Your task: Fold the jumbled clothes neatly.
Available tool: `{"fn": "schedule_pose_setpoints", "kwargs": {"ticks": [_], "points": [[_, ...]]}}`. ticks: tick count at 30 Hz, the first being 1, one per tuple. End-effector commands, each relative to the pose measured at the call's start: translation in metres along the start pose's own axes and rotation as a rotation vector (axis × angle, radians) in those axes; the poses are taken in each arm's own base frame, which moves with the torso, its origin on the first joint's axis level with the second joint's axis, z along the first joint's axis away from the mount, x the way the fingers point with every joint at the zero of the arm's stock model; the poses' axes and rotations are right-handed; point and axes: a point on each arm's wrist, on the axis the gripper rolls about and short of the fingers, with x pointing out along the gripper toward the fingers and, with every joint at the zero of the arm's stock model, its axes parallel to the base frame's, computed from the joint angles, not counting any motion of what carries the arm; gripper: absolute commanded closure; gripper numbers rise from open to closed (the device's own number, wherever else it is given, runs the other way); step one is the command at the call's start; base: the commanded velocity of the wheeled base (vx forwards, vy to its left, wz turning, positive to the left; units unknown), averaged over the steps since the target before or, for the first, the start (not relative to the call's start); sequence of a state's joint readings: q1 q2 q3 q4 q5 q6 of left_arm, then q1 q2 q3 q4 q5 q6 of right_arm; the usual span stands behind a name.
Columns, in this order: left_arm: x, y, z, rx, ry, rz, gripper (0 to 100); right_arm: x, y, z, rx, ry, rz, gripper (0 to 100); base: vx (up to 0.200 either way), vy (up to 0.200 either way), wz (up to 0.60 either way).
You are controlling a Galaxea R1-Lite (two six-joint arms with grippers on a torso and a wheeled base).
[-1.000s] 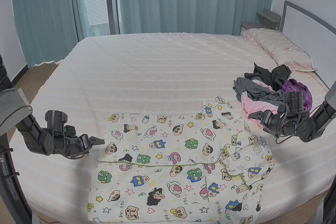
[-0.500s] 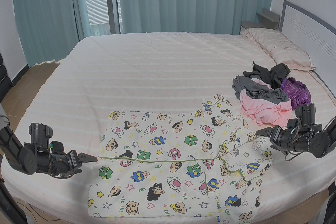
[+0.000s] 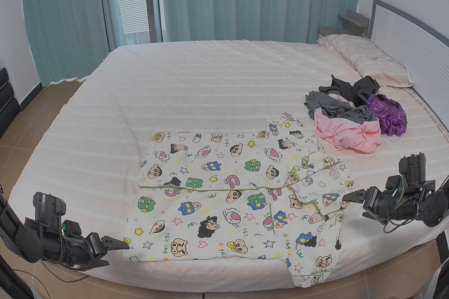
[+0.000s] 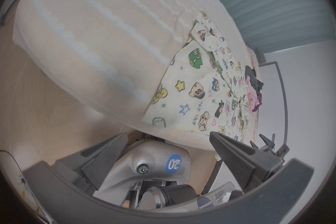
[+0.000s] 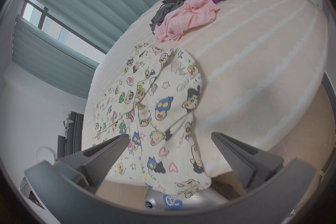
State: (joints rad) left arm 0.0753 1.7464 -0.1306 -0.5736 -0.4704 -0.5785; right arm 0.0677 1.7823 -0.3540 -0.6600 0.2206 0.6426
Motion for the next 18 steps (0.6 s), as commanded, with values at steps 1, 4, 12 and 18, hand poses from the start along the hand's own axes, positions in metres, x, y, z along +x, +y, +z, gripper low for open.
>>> {"fn": "schedule_pose_setpoints", "kwargs": {"ticks": [1, 4, 12, 18], "points": [[0.015, -0.001, -0.007, -0.026, 0.052, 0.073, 0, -0.001, 0.000, -0.010, -0.010, 0.032, -0.002, 0, 0.000, 0.000, 0.00], [0.024, -0.010, -0.006, -0.052, -0.020, 0.089, 0, -0.001, 0.002, -0.012, -0.018, 0.034, 0.008, 0, 0.000, 0.000, 0.00], [0.060, -0.020, -0.022, -0.015, -0.125, 0.212, 0, 0.002, 0.002, -0.011, -0.024, 0.005, 0.028, 0, 0.000, 0.000, 0.00], [0.071, -0.022, -0.023, 0.014, -0.158, 0.245, 0, 0.002, 0.002, -0.010, -0.023, 0.007, 0.033, 0, 0.000, 0.000, 0.00]]}}
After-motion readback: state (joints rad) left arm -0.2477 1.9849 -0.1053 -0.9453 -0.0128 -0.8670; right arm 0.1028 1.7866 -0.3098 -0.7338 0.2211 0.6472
